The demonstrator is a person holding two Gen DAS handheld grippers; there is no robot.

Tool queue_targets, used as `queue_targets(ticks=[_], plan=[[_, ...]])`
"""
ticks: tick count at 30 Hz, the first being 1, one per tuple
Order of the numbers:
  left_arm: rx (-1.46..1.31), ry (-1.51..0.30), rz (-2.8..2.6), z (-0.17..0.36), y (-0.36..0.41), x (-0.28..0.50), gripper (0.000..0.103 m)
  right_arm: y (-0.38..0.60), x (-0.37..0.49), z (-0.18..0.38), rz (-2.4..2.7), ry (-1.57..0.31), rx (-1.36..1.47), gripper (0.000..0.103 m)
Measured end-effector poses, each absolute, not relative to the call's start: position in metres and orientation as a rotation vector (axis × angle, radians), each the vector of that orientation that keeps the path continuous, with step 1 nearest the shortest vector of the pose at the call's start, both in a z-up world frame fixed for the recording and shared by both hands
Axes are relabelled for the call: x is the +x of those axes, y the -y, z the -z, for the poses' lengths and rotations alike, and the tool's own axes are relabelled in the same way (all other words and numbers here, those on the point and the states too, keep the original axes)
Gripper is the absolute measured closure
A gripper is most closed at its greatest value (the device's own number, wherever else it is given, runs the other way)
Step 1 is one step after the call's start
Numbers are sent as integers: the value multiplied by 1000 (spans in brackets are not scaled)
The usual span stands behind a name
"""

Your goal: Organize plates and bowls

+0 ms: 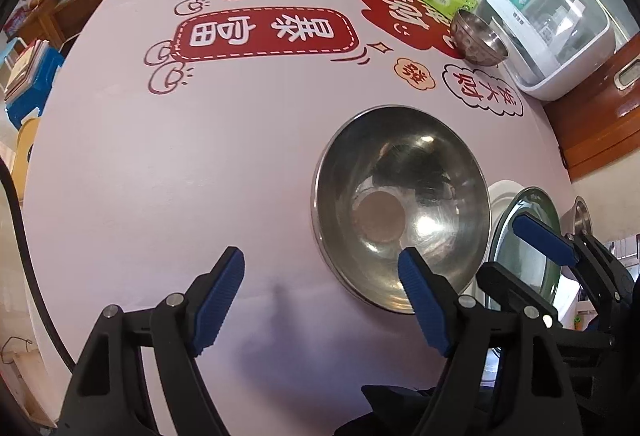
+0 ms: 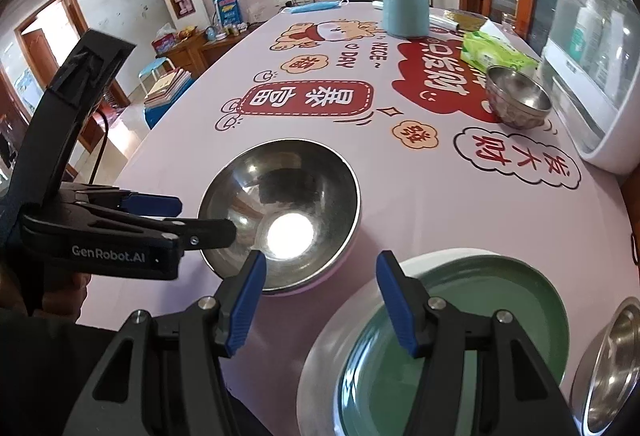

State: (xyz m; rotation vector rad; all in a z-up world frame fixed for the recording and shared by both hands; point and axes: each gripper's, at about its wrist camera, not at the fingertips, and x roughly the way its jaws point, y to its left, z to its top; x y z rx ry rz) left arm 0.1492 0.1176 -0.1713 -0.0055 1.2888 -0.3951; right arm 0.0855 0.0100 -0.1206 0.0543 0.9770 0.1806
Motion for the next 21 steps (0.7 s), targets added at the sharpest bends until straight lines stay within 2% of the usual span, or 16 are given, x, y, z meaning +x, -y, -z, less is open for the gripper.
queue_targets(ticks=[4, 9, 14, 21], plan=[[8, -1314, 408, 179, -111, 154, 34, -12, 90, 125, -186, -993, 48, 47], [31, -1338, 411, 185, -105, 157, 44, -11, 95, 130, -182, -1015, 49, 55], [7, -1346, 431, 189, -106, 159, 59, -13, 99, 135, -188, -1037, 44, 66], [-16, -1342, 464, 191, -104, 161, 74, -13, 102, 137, -175, -1043, 38, 70]])
